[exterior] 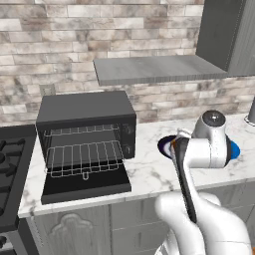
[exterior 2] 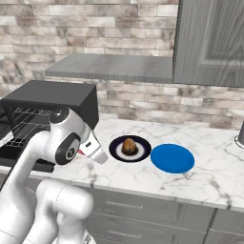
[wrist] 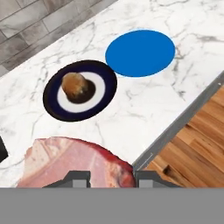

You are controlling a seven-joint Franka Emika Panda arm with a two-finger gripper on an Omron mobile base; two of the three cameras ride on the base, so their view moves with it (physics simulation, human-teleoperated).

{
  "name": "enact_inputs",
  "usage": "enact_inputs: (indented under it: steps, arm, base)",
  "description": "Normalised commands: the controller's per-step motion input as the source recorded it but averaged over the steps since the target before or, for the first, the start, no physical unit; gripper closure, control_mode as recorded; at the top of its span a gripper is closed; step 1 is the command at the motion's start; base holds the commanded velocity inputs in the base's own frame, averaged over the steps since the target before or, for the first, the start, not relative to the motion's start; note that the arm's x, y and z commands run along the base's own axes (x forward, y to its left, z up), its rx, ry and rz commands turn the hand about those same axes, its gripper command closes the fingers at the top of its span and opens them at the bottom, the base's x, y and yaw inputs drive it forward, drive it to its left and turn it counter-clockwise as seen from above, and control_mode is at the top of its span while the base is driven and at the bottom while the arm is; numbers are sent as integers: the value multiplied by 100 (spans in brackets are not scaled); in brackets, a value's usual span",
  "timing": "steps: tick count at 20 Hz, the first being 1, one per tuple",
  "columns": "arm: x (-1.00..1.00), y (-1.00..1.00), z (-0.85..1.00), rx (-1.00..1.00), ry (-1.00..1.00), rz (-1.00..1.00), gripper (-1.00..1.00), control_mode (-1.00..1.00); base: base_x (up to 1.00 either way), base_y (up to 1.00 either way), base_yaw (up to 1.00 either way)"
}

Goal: Open the toaster oven door. Place the bread on the top rack in the toaster oven and place the steak on the bottom rack.

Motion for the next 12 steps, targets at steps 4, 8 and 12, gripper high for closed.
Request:
enact_inputs:
  steps: [4, 8, 12]
  arm:
    - [-4, 100, 32, -10, 0, 0, 100, -100]
    - [0, 100, 36, -5, 2, 0, 100, -100]
    - [0, 95, 39, 0, 7, 0, 100, -100]
  base:
    - [0, 0, 0]
    - [0, 0, 0]
    - [0, 0, 0]
